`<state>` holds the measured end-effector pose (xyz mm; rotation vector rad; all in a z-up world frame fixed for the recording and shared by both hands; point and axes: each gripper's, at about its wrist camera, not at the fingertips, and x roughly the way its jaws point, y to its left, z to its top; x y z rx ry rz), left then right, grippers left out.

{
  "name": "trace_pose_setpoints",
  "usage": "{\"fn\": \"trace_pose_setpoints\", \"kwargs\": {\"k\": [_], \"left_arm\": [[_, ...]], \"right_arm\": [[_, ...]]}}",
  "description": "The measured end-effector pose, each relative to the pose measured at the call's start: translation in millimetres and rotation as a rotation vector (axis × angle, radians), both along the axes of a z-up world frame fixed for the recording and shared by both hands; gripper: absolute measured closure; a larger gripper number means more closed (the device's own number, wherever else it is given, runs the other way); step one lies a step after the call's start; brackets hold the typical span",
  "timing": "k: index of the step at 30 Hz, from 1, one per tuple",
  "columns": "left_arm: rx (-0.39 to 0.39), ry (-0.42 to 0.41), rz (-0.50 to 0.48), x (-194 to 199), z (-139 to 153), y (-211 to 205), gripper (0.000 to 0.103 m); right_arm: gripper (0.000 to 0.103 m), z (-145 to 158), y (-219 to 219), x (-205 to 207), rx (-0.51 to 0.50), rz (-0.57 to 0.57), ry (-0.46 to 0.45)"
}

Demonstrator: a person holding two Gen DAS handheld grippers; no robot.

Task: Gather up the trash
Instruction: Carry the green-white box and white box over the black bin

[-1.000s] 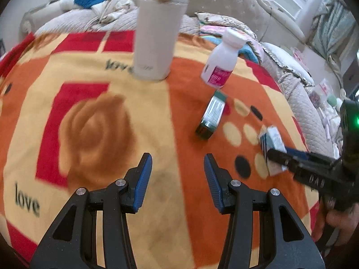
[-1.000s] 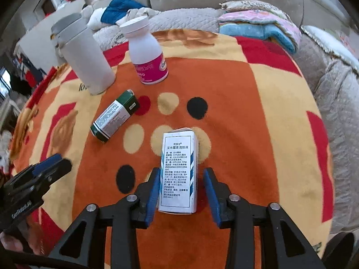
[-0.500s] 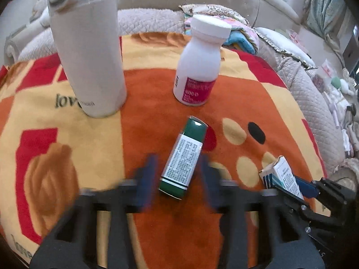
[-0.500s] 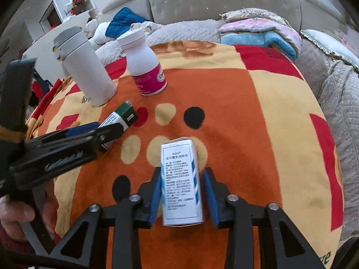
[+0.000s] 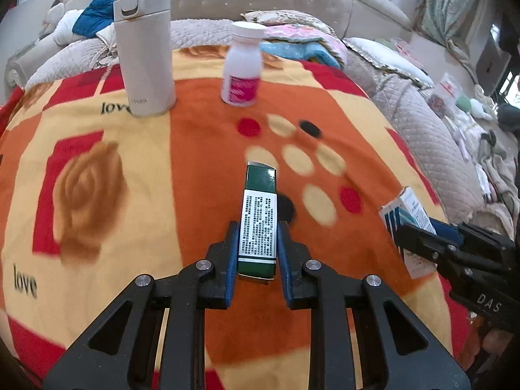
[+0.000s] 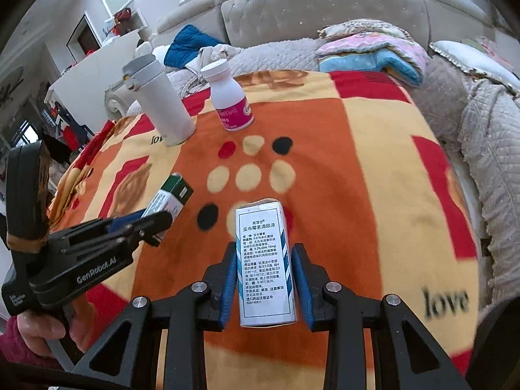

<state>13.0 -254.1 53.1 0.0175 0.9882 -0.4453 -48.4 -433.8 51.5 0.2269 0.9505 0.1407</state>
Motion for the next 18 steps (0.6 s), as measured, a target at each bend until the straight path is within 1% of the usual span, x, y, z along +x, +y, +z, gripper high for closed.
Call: {"fn": "trace_pose_setpoints", "kwargs": {"k": [4, 9, 14, 18], "left_arm": [[-0.023, 0.008, -0.025, -38, 6, -9, 0.084], [-0.012, -0.021, -0.083, -79, 12, -36, 0.083], [-0.008, -0.043, -0.145, -108, 19, -68, 0.084], [-0.002, -0.057, -0.201, -123, 21, -95, 0.084]], "right_arm": [[0.071, 1, -9, -32, -0.006, -0.027, 0.001], [0.071, 0, -26, -72, -0.009, -0.068, 0.008], [0.071, 1, -48, -103, -0.019, -0.118, 0.001], [0.071, 2, -69, -123, -0.017, -0.165, -0.004]]}}
